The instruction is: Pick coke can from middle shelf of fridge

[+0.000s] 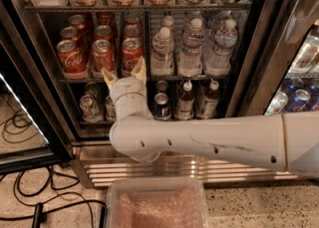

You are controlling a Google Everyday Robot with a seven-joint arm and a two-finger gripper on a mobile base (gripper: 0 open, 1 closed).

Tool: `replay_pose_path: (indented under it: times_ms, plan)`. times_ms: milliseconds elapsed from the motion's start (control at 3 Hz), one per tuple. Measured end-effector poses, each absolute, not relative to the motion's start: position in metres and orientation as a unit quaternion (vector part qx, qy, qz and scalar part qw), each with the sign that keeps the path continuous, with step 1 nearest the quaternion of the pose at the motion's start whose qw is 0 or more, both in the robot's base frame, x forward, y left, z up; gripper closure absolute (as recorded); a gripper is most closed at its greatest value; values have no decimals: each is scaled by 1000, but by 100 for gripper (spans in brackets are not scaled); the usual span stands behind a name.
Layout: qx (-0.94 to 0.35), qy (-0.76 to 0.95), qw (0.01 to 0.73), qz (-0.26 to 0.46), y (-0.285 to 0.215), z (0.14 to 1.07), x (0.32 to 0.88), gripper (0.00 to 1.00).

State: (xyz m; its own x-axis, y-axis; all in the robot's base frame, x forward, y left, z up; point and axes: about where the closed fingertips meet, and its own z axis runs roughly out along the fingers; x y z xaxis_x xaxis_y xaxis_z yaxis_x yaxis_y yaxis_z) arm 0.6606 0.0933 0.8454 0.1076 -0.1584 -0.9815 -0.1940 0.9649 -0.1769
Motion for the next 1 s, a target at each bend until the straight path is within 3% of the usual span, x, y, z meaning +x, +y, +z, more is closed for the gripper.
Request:
replay_pose_path:
  times_ms: [667,1000]
  plan:
    - [-114,668,735,-1,79,850,667,36]
    - [-96,664,741,-11,75,849,696,42]
